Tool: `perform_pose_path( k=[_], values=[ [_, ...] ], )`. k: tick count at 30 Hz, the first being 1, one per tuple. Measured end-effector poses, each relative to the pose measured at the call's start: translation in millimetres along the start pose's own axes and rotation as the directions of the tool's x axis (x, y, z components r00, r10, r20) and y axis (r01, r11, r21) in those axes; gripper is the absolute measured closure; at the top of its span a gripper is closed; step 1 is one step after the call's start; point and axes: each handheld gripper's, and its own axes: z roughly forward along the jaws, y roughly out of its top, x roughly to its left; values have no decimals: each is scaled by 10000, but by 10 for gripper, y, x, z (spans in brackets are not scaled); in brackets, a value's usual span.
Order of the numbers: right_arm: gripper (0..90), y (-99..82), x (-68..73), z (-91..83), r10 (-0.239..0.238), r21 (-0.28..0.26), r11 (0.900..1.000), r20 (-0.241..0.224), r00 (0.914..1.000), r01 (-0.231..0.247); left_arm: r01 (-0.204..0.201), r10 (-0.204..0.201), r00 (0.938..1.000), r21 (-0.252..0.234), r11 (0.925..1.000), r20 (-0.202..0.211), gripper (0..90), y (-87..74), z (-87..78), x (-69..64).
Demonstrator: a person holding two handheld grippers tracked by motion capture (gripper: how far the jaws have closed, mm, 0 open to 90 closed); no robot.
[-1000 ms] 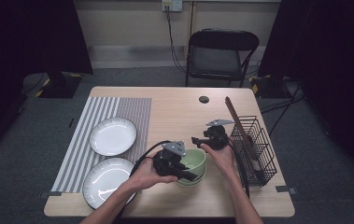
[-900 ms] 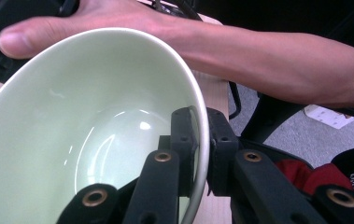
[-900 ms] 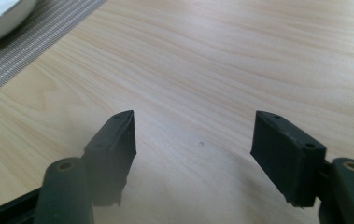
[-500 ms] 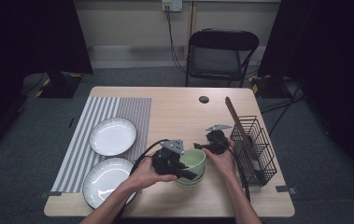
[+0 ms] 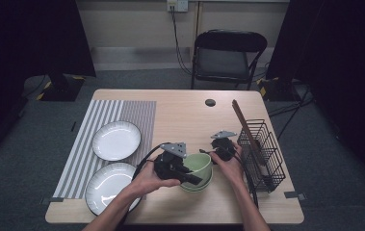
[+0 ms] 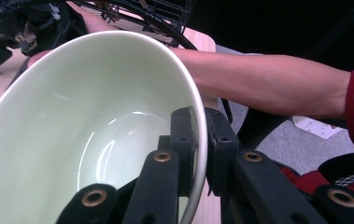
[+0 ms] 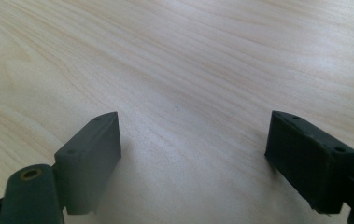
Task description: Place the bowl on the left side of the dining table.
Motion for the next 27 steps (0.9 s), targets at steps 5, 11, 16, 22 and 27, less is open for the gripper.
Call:
perform_pose_path(
  k=[5, 11, 16, 22, 27],
  values=[
    [176, 0, 0, 0, -8, -9, 10000, -2, 10000, 8, 42, -42, 10000, -285, 9996, -10, 833, 7, -40, -25],
    [177, 0, 0, 0, 2, -2, 10000, 0, 10000, -2, -22, 15, 9999, -541, 9985, -143, 831, 16, -105, -34],
    [176, 0, 0, 0, 0, -3, 10000, -3, 10000, 0, -12, -2, 9999, -840, 9965, -166, 833, 24, -193, -52],
    [176, 0, 0, 0, 12, 2, 10000, -2, 10000, -12, 4, -38, 9996, -1240, 9923, -272, 831, 30, -330, -45],
    [176, -1, 0, 0, 2, -4, 10000, 5, 10000, -2, 103, -198, 9981, -1599, 9871, -579, 832, -8, -490, -2]
  ],
)
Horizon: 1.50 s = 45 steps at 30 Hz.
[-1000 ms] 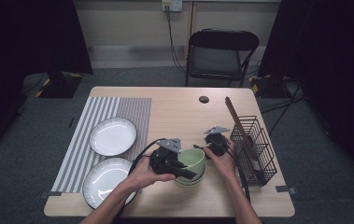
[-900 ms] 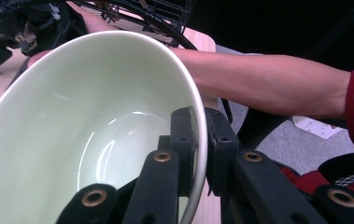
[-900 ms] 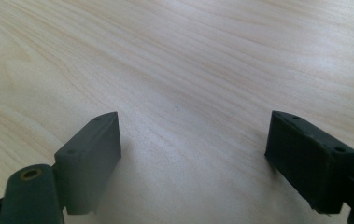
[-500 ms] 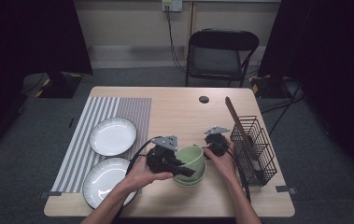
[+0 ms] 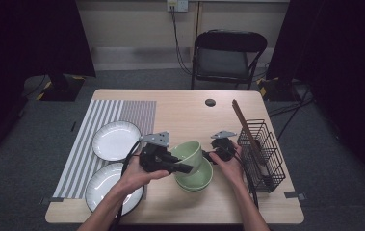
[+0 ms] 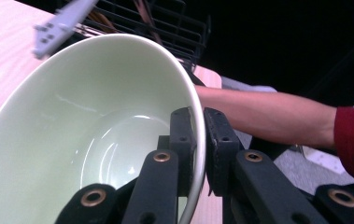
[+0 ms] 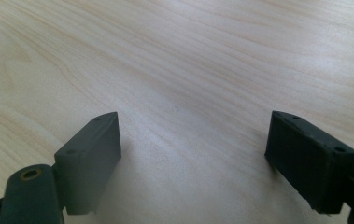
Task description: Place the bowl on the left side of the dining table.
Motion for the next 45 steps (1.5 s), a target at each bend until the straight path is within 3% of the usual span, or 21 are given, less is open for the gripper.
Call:
perform_pose_path(
  k=[8, 18, 29, 33, 45],
  values=[
    [176, 0, 0, 0, -2, -5, 10000, -1, 10000, 2, 360, -368, 9969, -131, 9993, -697, 832, -112, -235, 127],
    [176, 0, -1, 0, -3, -1, 10000, 0, 10000, 3, 634, -685, 9902, -452, 9970, -1221, 831, -219, -519, 246],
    [175, 0, 0, -1, 1, 0, 10000, -4, 10000, -1, 745, -858, 9781, -658, 9950, -1897, 833, -316, -808, 321],
    [175, 0, 0, -1, -1, 1, 10000, -3, 10000, 1, 906, -1050, 9699, -746, 9931, -2196, 833, -373, -873, 358],
    [176, 0, -1, -1, -10, -2, 10000, -3, 10000, 10, 1195, -1412, 9547, -971, 9881, -2619, 832, -512, -1062, 474]
  ],
)
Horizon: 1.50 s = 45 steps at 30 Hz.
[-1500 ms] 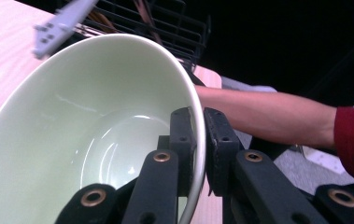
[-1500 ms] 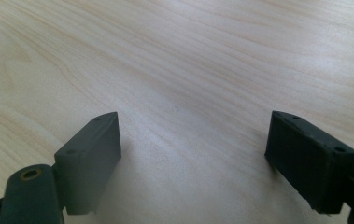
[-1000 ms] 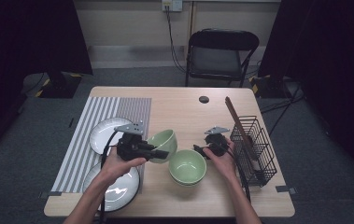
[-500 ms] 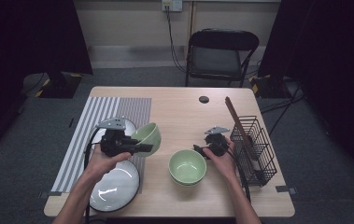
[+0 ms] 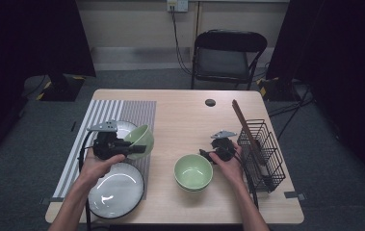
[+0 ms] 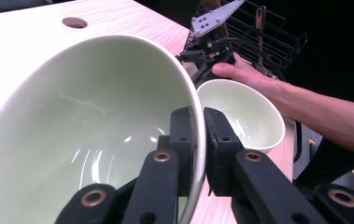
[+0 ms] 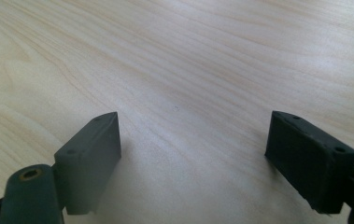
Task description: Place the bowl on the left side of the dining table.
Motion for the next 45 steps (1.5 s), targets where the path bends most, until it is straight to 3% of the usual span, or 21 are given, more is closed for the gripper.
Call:
perform_pose_path(
  k=[15, 26, 38, 45],
  values=[
    [176, 0, 2, -1, 28, 9, 10000, -3, 10000, -28, 345, -359, 9965, -202, 9992, -752, 830, -97, -195, 185],
    [176, 0, 0, 0, 2, -4, 10000, 1, 10000, -2, 771, -808, 9857, -304, 9966, -1476, 831, -170, -338, 339],
    [176, 0, 1, 0, 5, -2, 10000, 0, 10000, -5, 1112, -1169, 9643, -371, 9931, -2374, 833, -278, -457, 542],
    [175, 0, 2, -1, 19, 2, 10000, -2, 10000, -19, 1532, -1566, 9463, -341, 9876, -2828, 832, -381, -448, 686]
  ],
)
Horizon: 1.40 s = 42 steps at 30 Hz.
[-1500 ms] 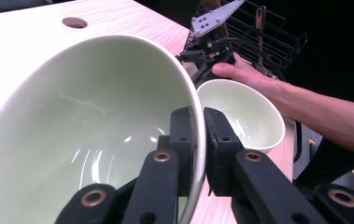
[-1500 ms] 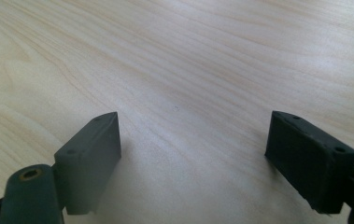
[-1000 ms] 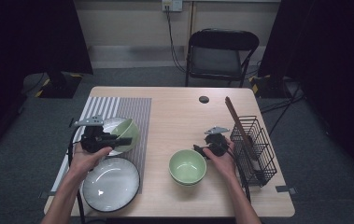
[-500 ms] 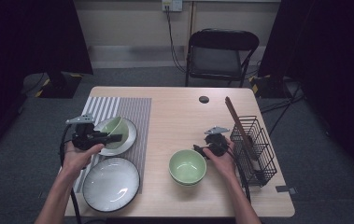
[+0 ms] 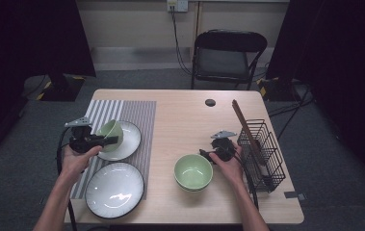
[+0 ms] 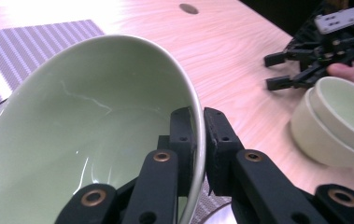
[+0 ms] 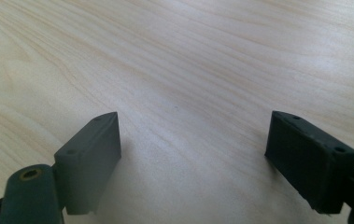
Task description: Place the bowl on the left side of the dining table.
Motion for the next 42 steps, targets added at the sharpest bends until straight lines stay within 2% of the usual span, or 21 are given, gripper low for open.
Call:
perform_pose_path(
  k=[7, 12, 16, 18, 21, 28, 29, 37, 42],
  values=[
    [176, 0, -1, 1, -15, -5, 10000, 3, 10000, 15, 231, -222, 9990, 231, 9995, -383, 832, -15, 37, 105],
    [175, 0, 0, 1, -2, 0, 10000, 4, 10000, 2, 386, -354, 9968, 450, 9982, -713, 831, -48, 127, 187],
    [176, 0, -1, 1, -16, -4, 10000, 3, 10000, 16, 371, -336, 9975, 549, 9978, -629, 832, -57, 169, 204],
    [175, 0, 0, 1, -3, 0, 10000, 4, 10000, 3, 389, -347, 9967, 567, 9976, -730, 830, -61, 187, 208],
    [175, 0, -1, 1, -12, -3, 10000, 3, 10000, 12, 190, -124, 9947, 636, 9978, -1024, 830, -71, 219, 207],
    [175, 0, -1, 1, -13, -1, 10000, 3, 10000, 13, 164, -105, 9948, 575, 9982, -1013, 833, -72, 239, 219],
    [175, 0, 0, 1, -2, -1, 10000, 3, 10000, 2, 38, 36, 9940, 674, 9977, -1094, 834, -72, 264, 203],
    [175, 0, 0, 1, -1, 0, 10000, 3, 10000, 1, -312, 421, 9942, 1085, 9936, -992, 832, -76, 371, 141],
    [175, 0, 0, 1, -3, -1, 10000, 4, 10000, 3, -301, 407, 9952, 1178, 9926, -888, 821, -85, 410, 130]
  ],
)
